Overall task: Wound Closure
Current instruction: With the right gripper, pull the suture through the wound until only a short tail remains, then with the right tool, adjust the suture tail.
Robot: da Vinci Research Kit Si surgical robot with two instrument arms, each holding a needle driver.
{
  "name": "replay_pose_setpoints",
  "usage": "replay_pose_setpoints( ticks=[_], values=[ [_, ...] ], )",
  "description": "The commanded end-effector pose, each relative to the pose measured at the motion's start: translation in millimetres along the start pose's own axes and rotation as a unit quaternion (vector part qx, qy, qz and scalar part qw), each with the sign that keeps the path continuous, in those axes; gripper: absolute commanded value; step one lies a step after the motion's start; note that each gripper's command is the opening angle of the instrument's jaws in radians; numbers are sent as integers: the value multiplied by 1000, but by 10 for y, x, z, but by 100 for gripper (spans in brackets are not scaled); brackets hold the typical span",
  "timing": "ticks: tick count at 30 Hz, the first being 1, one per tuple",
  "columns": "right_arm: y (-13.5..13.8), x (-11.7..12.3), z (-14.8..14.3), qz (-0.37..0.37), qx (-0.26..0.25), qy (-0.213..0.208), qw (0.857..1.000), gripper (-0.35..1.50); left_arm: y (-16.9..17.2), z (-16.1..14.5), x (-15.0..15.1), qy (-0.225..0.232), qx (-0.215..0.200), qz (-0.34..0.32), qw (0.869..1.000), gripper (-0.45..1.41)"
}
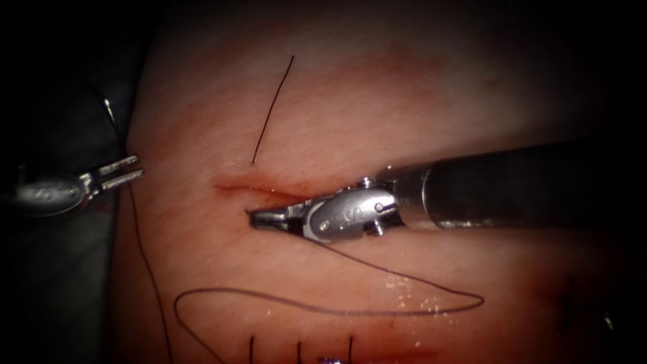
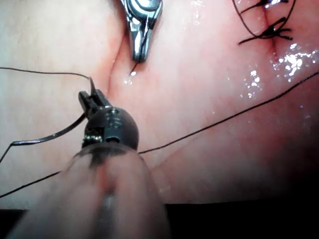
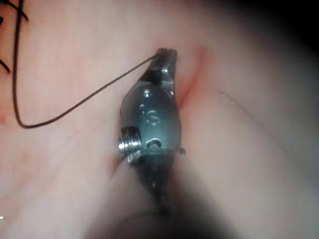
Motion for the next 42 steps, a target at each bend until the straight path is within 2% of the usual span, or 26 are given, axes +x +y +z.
replay_pose_setpoints(
  ticks=[1,10,16,26,30,31,32,33,35,37,40,42],
  values=[
    [-9,2,1,-1,3,3,1000,-35,4,8,-2,0,0,0,1000,-45],
    [-40,33,-19,-20,19,10,1000,-35,5,9,-2,0,-1,0,1000,-45],
    [-74,63,-29,-30,47,15,998,-35,5,10,-3,0,0,-3,1000,-45],
    [-106,84,-42,-40,61,12,997,-35,5,11,-2,-1,-1,-2,1000,-45],
    [-110,91,-46,-41,67,5,997,-35,6,11,-2,-1,-1,-2,1000,-45],
    [-109,92,-46,-29,65,0,997,-15,6,11,-2,-1,-1,-2,1000,-45],
    [-105,93,-47,-13,58,-10,998,19,6,11,-2,-1,-1,-2,1000,-45],
    [-102,94,-49,-6,52,-20,998,41,6,11,-2,-1,0,-2,1000,-45],
    [-94,93,-52,19,37,-40,998,103,6,11,-2,-2,-2,-2,1000,-45],
    [-87,91,-59,57,13,-62,996,111,6,11,-2,-2,-2,-2,1000,-45],
    [-66,84,-73,75,-8,-86,993,138,6,11,-2,-2,-2,-1,1000,-45],
    [-51,78,-87,86,-22,-91,992,144,6,10,-2,-2,-2,-1,1000,-45]
  ],
)
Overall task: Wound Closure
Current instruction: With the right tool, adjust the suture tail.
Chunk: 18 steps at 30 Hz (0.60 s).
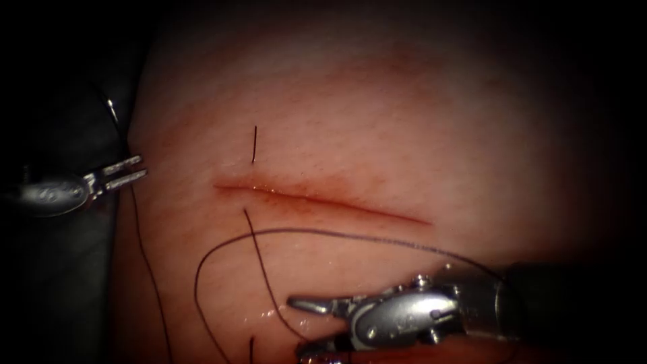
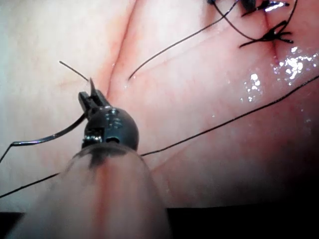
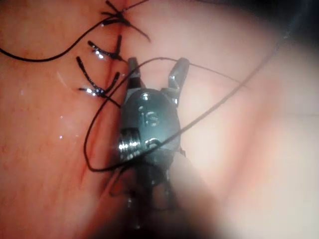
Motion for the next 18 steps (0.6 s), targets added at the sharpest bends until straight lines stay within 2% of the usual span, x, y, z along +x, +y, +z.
replay_pose_setpoints(
  ticks=[1,6,9,18],
  values=[
    [14,-11,-6,10,-8,-3,1000,146,3,6,-2,1,0,0,1000,-45],
    [49,-23,-50,3,-16,-18,1000,148,3,7,-2,1,0,0,1000,-45],
    [63,-24,-65,-15,-28,-24,999,148,3,7,-2,0,0,0,1000,-45],
    [90,-27,-69,4,-68,-36,997,149,3,7,-2,1,0,0,1000,-45]
  ],
)
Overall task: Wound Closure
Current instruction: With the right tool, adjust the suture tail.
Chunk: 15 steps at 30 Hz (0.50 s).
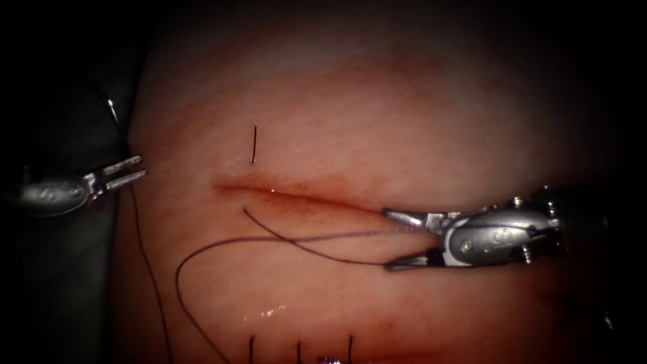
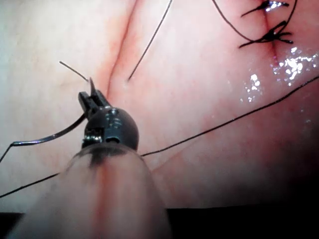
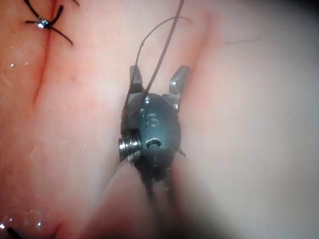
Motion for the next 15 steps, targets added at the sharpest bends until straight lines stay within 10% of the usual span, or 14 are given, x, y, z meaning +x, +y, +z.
replay_pose_setpoints(
  ticks=[1,15],
  values=[
    [0,-5,9,1,-2,-2,1000,149,3,7,-2,1,-1,0,1000,-45],
    [65,-46,-7,-131,-100,-113,980,148,4,7,-2,1,0,0,1000,-45]
  ],
)
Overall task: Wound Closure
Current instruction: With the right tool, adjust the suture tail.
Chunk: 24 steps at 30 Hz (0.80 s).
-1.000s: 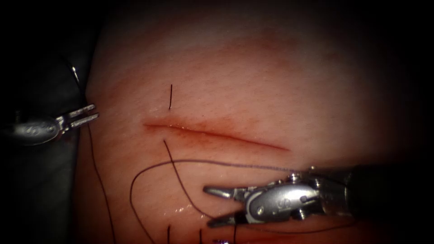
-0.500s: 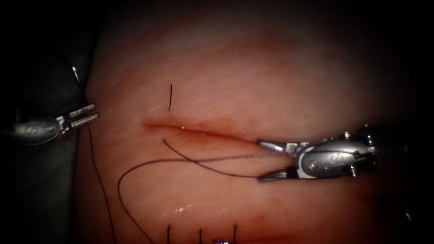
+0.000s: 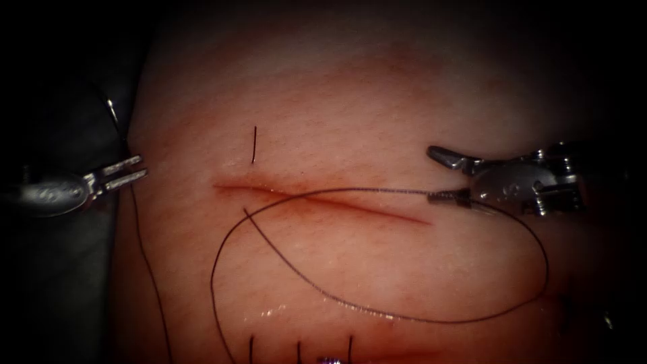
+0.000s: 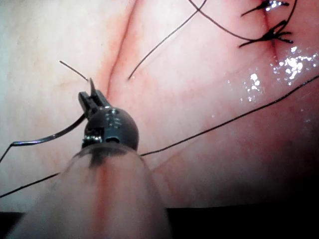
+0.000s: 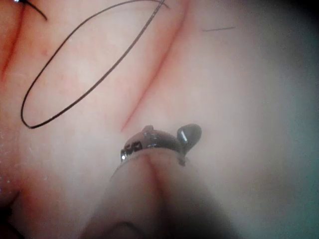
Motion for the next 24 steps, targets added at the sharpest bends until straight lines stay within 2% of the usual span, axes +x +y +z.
replay_pose_setpoints(
  ticks=[1,2,4,6,8,10,12,14,16,19,20,21,24],
  values=[
    [7,-6,12,25,-15,2,1000,148,4,7,-2,0,0,0,1000,-45],
    [10,-8,17,94,-8,27,995,146,4,7,-2,0,0,0,1000,-45],
    [14,-9,25,192,11,47,980,146,4,8,-2,0,0,0,1000,-45],
    [16,-9,36,303,29,49,951,144,4,8,-2,0,0,0,1000,-45],
    [17,-8,47,375,38,50,925,139,4,8,-2,0,0,0,1000,-45],
    [17,-6,62,411,38,42,910,139,5,8,-2,0,1,0,1000,-45],
    [13,-2,77,459,52,40,886,139,4,8,-2,0,1,0,1000,-45],
    [9,2,90,482,68,43,872,141,4,8,-2,0,1,0,1000,-45],
    [3,7,105,518,97,60,848,129,5,8,-2,0,1,0,1000,-45],
    [-8,18,133,563,122,67,815,129,5,8,-2,0,1,0,1000,-45],
    [-8,18,133,563,122,67,815,129,5,8,-2,0,1,0,1000,-45],
    [-12,21,142,577,128,68,803,129,5,8,-2,0,1,0,1000,-45],
    [-21,30,163,582,134,69,799,129,5,8,-2,-1,-1,1,1000,-45]
  ],
)
